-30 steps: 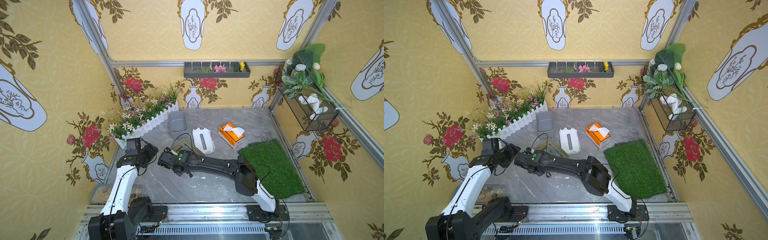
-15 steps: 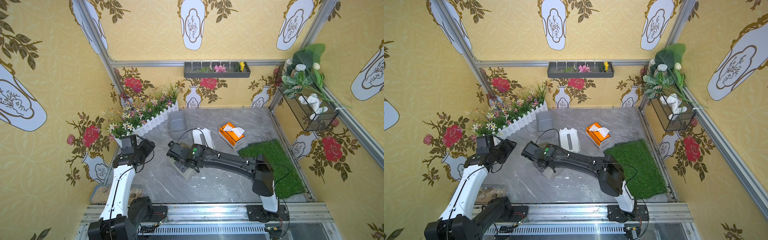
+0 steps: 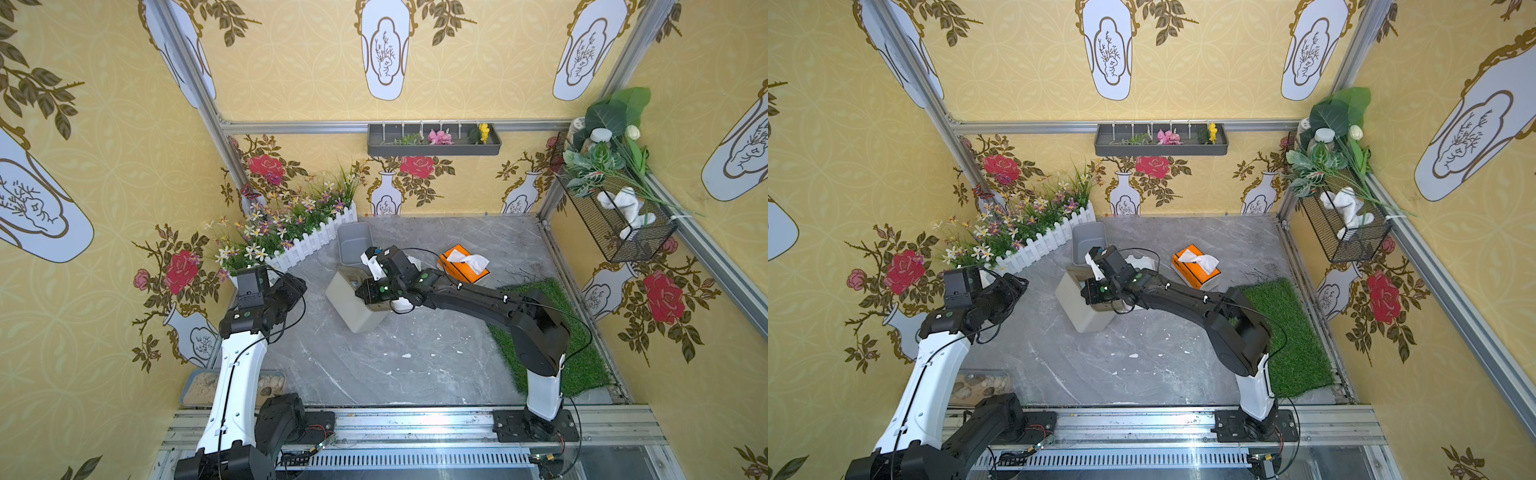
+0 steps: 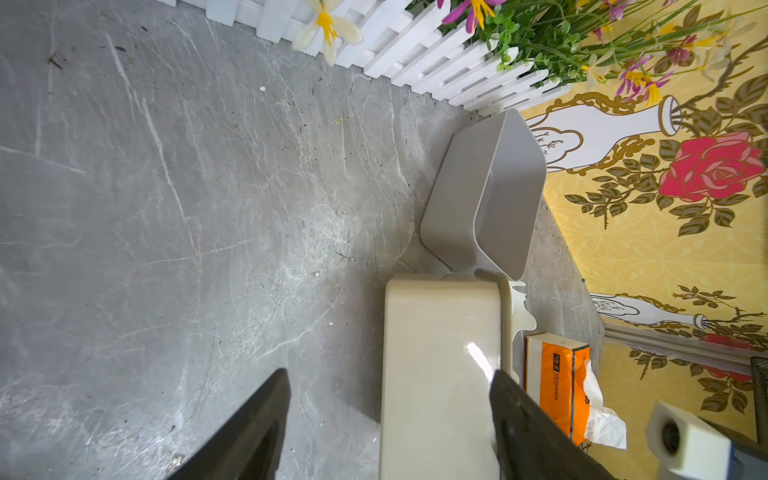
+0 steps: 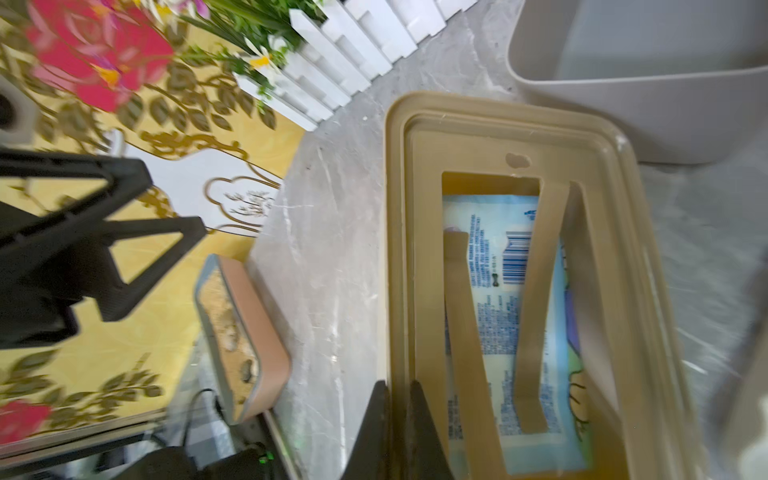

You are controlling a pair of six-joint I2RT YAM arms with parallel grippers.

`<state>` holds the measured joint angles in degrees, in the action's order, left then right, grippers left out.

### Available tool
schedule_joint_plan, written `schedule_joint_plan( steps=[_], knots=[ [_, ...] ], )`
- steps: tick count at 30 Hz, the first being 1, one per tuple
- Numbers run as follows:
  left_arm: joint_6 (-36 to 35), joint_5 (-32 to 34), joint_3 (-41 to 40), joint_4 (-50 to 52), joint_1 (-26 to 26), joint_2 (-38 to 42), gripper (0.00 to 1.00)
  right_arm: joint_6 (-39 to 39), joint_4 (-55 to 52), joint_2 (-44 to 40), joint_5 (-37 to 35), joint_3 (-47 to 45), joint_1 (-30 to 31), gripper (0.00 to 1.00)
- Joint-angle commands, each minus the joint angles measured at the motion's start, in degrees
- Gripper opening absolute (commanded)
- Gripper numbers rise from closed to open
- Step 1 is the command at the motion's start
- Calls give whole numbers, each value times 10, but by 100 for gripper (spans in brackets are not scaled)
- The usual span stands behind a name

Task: Put the tissue paper into the tissue box
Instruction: Adjust the tissue box at the center of the board.

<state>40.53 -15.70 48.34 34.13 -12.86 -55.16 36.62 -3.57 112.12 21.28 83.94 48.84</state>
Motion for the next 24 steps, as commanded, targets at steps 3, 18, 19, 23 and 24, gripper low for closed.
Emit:
schedule_joint_plan(
  steps=[3,18,19,23,24],
  knots=[
    [-15,14,5,25,-1,7,78,92,109,32,109,11,-7,0],
    [-15,12,-1,34,0,11,78,292,390,100,148,-123,-44,0],
    [-15,12,0,36,0,11,78,326,440,115,151,-134,-47,0],
    [-15,4,-3,40,0,12,78,496,686,208,136,-168,-55,0],
    [-14,1,-4,40,-1,11,78,522,717,229,131,-172,-54,0]
  ],
)
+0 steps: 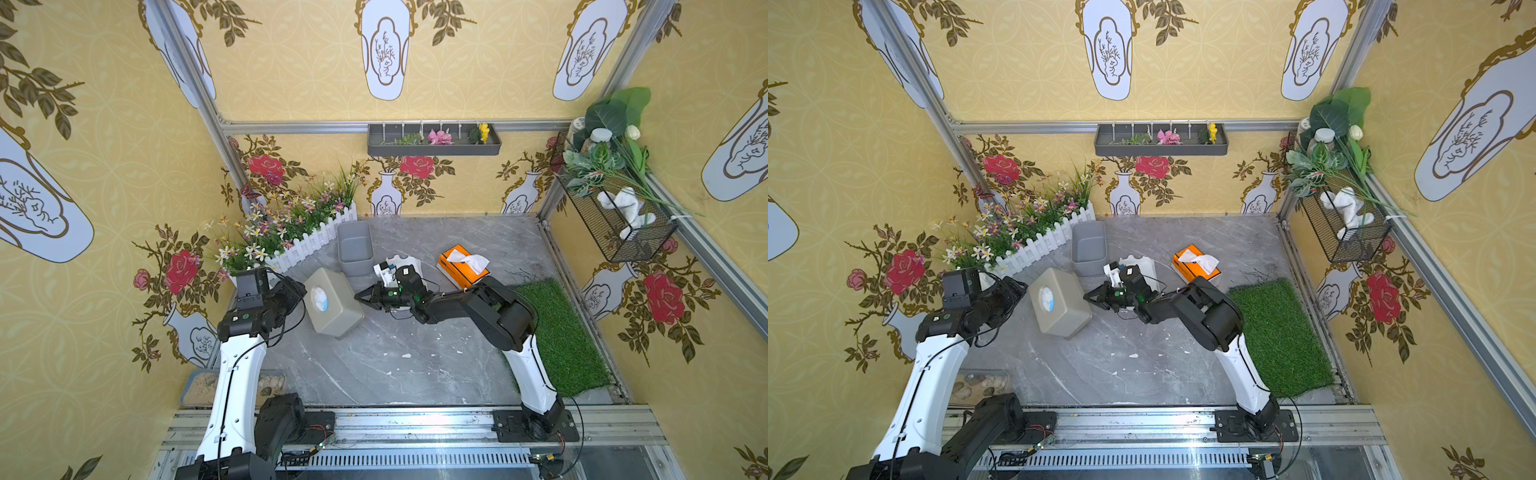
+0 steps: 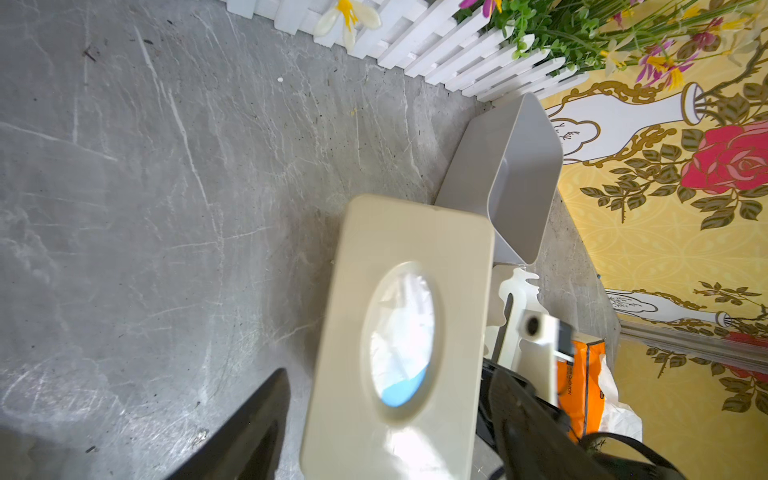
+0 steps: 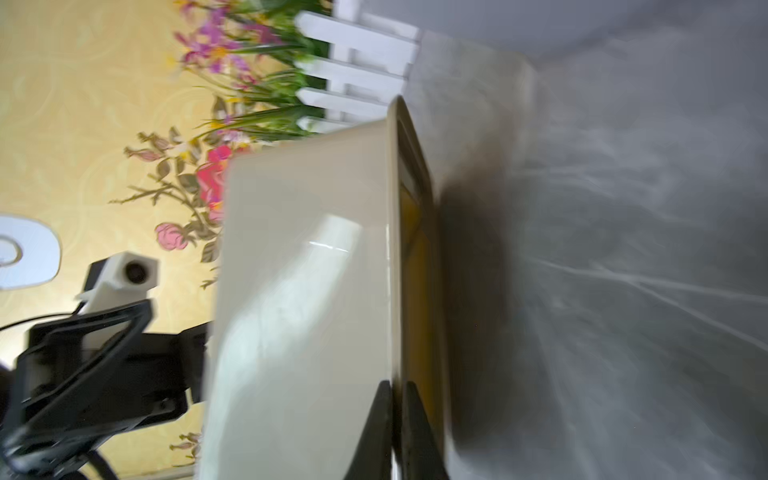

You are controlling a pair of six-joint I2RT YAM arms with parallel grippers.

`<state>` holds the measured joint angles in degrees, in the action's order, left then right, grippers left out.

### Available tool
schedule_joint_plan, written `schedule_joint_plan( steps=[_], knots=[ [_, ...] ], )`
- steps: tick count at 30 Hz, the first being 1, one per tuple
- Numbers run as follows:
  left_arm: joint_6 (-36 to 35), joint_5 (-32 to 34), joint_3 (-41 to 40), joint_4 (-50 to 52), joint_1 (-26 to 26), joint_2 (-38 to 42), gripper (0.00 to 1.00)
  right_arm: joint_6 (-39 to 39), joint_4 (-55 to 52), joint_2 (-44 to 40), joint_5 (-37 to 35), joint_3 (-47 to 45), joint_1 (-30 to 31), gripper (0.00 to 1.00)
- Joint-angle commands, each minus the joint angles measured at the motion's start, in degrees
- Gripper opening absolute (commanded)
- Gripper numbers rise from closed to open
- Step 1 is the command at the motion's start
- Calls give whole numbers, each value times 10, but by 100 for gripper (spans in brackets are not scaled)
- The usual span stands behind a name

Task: Put the tissue paper into the tissue box
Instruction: Adjust the tissue box at the center of the board.

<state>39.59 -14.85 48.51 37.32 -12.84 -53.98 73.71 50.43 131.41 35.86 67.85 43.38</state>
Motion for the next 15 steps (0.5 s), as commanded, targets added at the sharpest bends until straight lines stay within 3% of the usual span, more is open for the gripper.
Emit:
schedule_joint_plan(
  steps=[1,6,15],
  knots=[
    [-5,-9,-7,9,-1,-1,78,160,186,47,-20,-14,1,0],
    [-7,-18,-14,14,-1,-1,78,71,61,4,-11,-32,6,0],
    [-11,-22,-27,10,-1,-8,78,-150,-304,-86,-39,16,25,27]
  ],
)
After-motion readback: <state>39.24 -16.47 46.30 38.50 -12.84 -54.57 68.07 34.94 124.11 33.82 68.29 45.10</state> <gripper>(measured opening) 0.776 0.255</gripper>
